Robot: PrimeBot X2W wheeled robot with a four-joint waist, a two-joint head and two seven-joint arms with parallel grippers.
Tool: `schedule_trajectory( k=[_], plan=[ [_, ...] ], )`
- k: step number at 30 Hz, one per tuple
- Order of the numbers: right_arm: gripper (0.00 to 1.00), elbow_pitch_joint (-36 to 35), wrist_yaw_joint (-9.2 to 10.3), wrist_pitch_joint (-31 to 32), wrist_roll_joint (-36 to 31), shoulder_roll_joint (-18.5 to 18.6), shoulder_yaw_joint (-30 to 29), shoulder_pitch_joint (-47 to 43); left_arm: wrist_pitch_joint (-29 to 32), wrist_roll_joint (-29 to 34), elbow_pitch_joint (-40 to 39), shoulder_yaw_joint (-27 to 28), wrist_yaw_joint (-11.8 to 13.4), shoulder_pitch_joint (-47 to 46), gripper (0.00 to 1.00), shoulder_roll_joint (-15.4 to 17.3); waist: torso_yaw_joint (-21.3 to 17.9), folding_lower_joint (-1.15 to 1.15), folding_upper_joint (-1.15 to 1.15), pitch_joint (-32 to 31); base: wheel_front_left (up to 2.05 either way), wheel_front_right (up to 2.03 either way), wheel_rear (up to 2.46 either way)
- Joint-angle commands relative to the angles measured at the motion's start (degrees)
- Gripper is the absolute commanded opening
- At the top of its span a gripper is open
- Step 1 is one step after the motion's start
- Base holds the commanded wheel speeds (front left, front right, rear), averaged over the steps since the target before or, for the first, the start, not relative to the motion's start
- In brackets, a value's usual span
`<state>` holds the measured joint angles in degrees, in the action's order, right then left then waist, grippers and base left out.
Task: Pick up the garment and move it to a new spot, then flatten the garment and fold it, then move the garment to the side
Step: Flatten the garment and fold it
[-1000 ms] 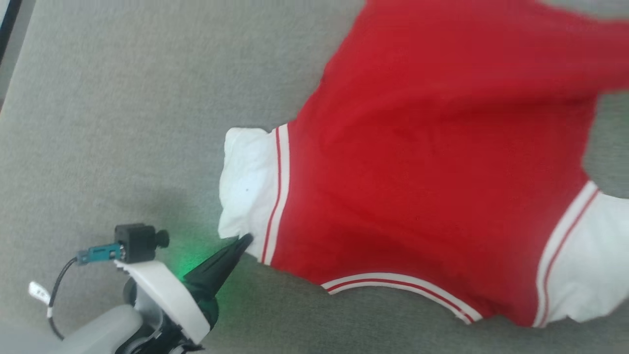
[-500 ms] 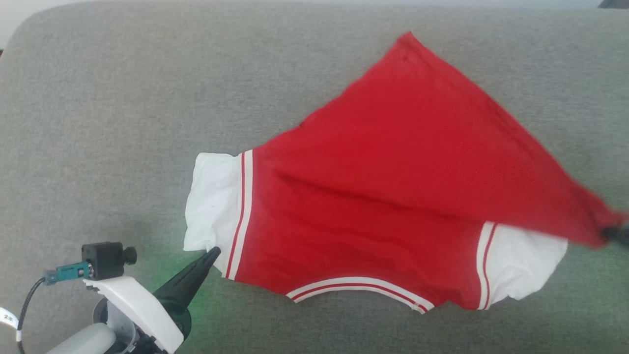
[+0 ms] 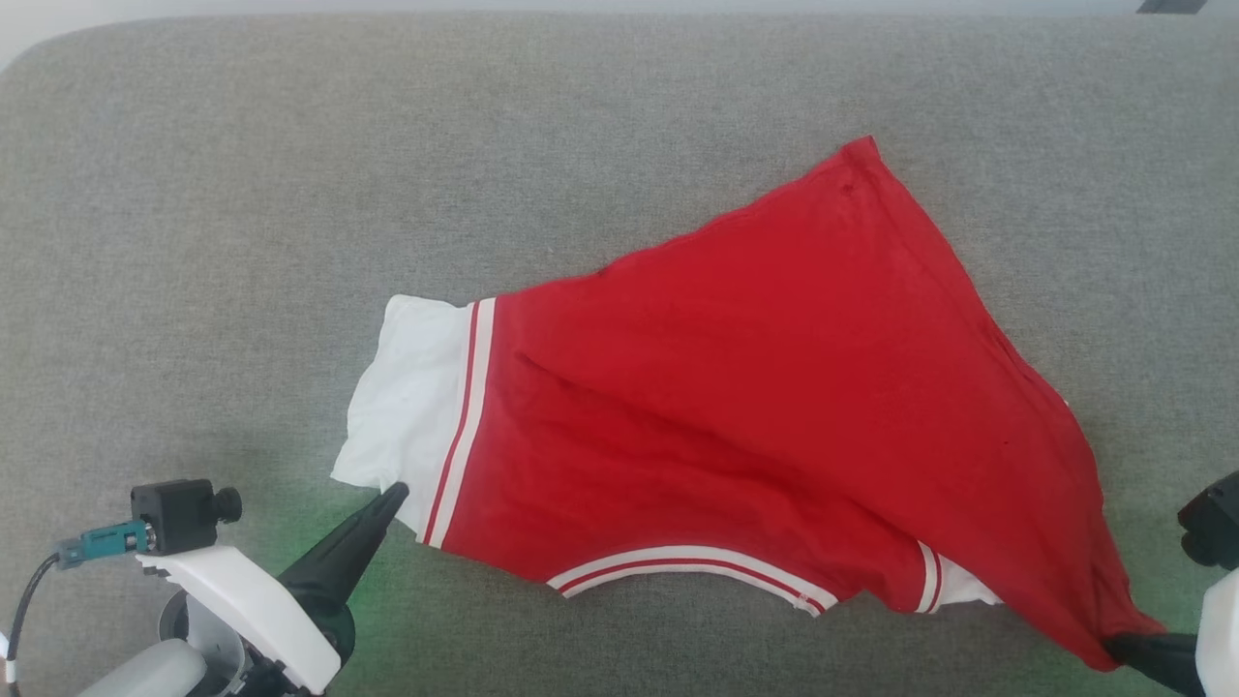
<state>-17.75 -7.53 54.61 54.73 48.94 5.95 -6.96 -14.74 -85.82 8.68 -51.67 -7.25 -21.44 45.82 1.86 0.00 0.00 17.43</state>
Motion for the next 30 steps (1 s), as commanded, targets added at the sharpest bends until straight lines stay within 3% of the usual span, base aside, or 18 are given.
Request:
schedule_trajectory(
  k=[1, 3, 5, 6, 7, 19, 24, 30],
  plan=[
    [0.0, -0.68, 0.1, 0.17, -0.46, -0.46, -0.58, -0.39, -0.24, 0.17, 0.03, 0.15, -0.05, 0.3, 0.0, -0.02, 0.01, 0.0, 0.0, -0.05, 0.0, 0.0, 0.0],
    [0.0, -1.52, 0.1, 0.11, -1.41, -1.58, -1.69, -0.71, -0.24, 0.23, 0.11, 0.11, -0.08, 0.35, 0.0, -0.02, -0.04, 0.0, 0.0, -0.25, 0.0, 0.0, 0.0],
    [0.46, -2.18, 0.1, -0.26, -2.5, -2.23, -2.73, -0.66, -0.25, 0.26, 0.17, 0.06, -0.12, 0.6, 0.0, -0.04, -0.13, 0.0, 0.0, -0.54, 0.0, 0.0, 0.0],
    [0.84, -2.48, 0.1, -0.49, -2.82, -2.77, -3.39, -0.6, -0.26, 0.21, 0.21, 0.08, -0.13, 0.8, 0.0, -0.06, -0.22, 0.0, 0.0, -0.7, 0.0, 0.0, 0.0],
    [1.0, -3.04, 0.1, -0.78, -3.11, -3.04, -4.04, -0.58, -0.28, 0.24, 0.27, 0.05, -0.11, 0.98, 0.0, -0.13, -0.26, 0.0, 0.0, -0.89, 0.0, 0.0, 0.0],
    [1.0, -8.82, 0.1, -13.53, -10.46, -1.22, -15.97, 5.63, -0.48, 0.9, -0.13, 1.45, -0.24, 2.61, 0.0, -0.96, 0.06, 0.0, 0.0, -1.99, 0.0, 0.0, 0.0],
    [1.0, -5.96, 0.1, -17.56, -10.33, -1.27, -12.77, 9.83, -0.37, 1.63, -0.41, 1.18, -0.26, 1.87, 0.0, -2.09, 1.18, 0.0, 0.0, -1.33, 0.0, 0.0, 0.0],
    [1.0, 1.82, 0.1, -17.81, -8.55, -1.45, -1.88, 20.98, 0.28, 2.91, -0.48, 0.37, -0.27, -0.54, 0.0, -4.08, 3.56, 0.0, 0.0, 1.0, 0.0, 0.0, 0.0]
  ],
)
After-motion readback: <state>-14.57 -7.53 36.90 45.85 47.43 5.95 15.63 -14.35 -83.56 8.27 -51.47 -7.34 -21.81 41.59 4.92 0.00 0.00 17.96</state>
